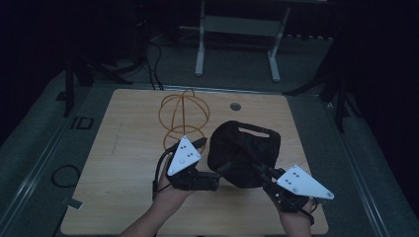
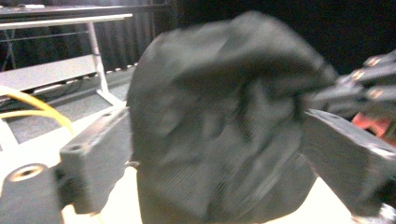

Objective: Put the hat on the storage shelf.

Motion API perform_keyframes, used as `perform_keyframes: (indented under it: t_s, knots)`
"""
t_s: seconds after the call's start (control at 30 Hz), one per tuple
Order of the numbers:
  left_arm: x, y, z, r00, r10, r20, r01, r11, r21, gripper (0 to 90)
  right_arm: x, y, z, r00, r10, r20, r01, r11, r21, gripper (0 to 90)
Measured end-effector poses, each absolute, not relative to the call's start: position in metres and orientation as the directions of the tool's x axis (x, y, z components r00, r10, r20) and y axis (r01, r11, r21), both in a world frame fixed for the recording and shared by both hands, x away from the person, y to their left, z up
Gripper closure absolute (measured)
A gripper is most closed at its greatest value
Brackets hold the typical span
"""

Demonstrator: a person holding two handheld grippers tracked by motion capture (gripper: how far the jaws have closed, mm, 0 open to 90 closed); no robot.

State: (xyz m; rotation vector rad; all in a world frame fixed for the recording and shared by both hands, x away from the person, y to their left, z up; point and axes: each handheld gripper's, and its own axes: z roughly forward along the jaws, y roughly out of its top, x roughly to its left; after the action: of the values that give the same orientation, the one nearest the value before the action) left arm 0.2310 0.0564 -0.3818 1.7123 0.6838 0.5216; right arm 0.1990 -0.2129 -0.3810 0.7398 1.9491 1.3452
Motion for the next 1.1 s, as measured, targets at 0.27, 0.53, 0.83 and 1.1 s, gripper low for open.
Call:
perform_keyframes:
  t_s: [0.27, 0.53, 0.83, 1.1]
  knots:
    - [0.231, 0.079, -0.398, 0.687, 0.726, 0.026, 0.168, -0.194, 0.966, 2.9, 0.200, -0.215, -0.361, -0.654, 0.725, -0.213, 0.052, 0.325, 0.944, 88.9]
    - [0.231, 0.114, -0.417, 0.622, 0.783, 0.021, 0.195, -0.181, 0.964, 2.9, 0.214, -0.202, -0.343, -0.706, 0.673, -0.222, 0.025, 0.337, 0.941, 88.9]
    - [0.229, 0.154, -0.447, 0.529, 0.849, 0.008, 0.243, -0.161, 0.957, 2.9, 0.232, -0.178, -0.332, -0.753, 0.624, -0.210, 0.019, 0.340, 0.940, 88.8]
    - [0.225, 0.189, -0.479, 0.426, 0.905, 0.003, 0.299, -0.144, 0.943, 2.9, 0.253, -0.153, -0.322, -0.794, 0.580, -0.180, 0.027, 0.330, 0.944, 88.8]
